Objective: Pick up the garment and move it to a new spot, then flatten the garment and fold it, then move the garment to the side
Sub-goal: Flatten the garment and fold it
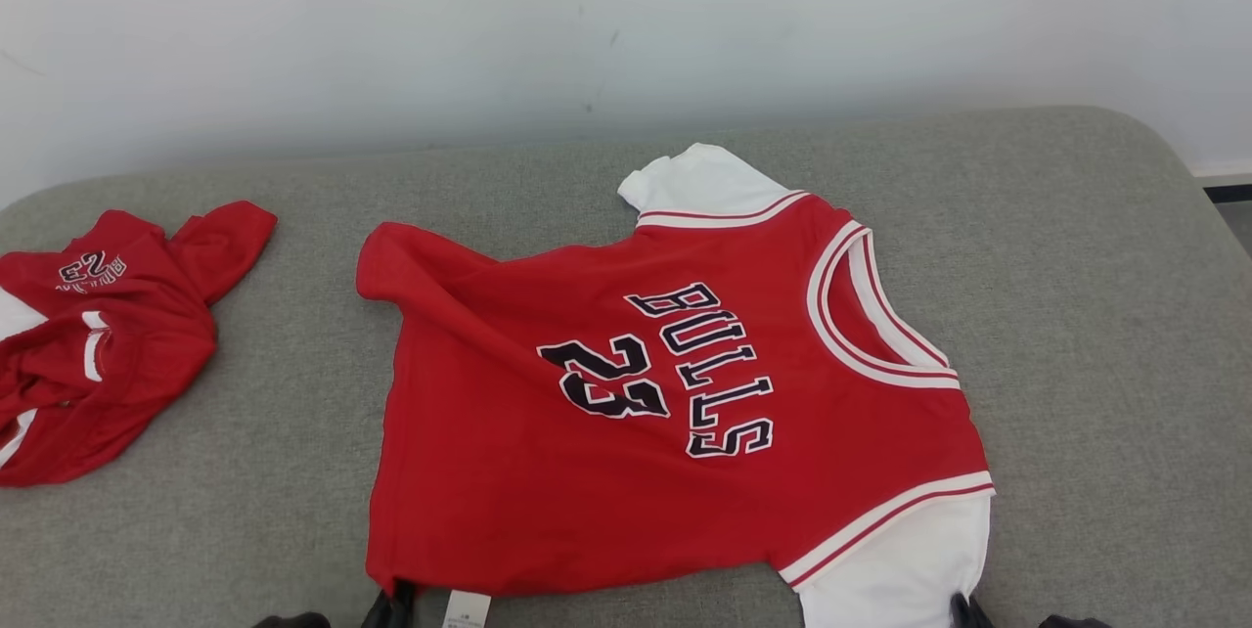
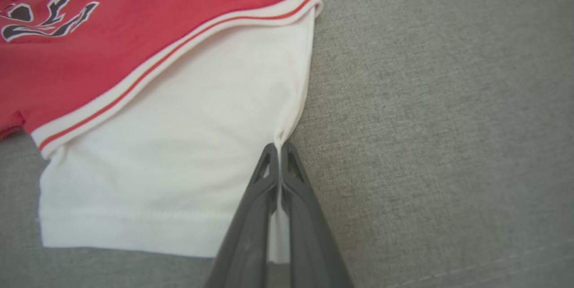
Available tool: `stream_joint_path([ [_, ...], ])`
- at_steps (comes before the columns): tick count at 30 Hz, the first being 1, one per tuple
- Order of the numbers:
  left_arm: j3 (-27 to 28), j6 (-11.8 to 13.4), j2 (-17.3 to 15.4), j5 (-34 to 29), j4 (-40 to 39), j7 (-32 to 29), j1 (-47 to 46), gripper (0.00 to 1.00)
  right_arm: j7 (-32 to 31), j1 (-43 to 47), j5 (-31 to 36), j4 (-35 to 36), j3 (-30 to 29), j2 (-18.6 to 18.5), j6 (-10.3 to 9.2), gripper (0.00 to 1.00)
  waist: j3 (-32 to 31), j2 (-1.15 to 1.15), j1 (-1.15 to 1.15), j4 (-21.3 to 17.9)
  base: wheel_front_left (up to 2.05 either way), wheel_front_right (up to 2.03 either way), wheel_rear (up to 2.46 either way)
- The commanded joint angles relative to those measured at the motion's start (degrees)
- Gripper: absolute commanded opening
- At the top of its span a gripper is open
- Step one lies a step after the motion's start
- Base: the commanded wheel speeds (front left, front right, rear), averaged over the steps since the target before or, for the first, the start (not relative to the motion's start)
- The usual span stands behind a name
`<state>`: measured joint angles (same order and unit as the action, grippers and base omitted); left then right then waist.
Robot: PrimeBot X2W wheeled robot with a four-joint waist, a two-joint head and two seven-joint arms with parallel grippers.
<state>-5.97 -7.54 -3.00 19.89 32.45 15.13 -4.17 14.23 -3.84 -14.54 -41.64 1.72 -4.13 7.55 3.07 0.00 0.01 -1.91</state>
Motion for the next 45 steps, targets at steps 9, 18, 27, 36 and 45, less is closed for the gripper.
stream_joint_path([
  [9,-2.2,0.2,-4.7,-3.0,-8.6,0.0,-3.1,0.0,0.9,-3.2,-5.5,12.1,2.3,-2.0,-0.14,0.0,-0.5,0.0,-0.01,-0.4,0.0,0.0,0.0],
  [18,-10.6,0.2,-13.8,0.7,-11.7,-5.0,-25.8,0.0,-5.7,-20.6,-12.4,20.4,3.1,-5.9,-0.14,0.0,7.3,0.0,-0.01,-0.9,0.0,0.0,0.0],
  [27,-18.2,0.2,-22.2,8.3,-6.8,-16.5,-64.9,0.0,-15.7,-57.1,-15.4,19.7,-2.4,-8.6,-0.14,0.0,25.7,0.0,-0.01,-1.7,0.0,0.0,0.0],
  [36,-25.9,0.2,-23.3,9.6,4.1,-20.0,-95.7,0.0,-19.8,-90.7,-9.1,7.2,-6.5,-9.4,-0.14,0.0,34.0,0.0,-0.01,-2.7,0.0,0.0,0.0],
  [45,-30.7,0.2,-21.1,12.1,17.0,-18.2,-115.6,0.0,-15.8,-111.9,0.4,-9.0,-3.1,-10.7,-0.14,0.0,35.6,0.0,-0.01,-3.3,0.0,0.0,0.0],
])
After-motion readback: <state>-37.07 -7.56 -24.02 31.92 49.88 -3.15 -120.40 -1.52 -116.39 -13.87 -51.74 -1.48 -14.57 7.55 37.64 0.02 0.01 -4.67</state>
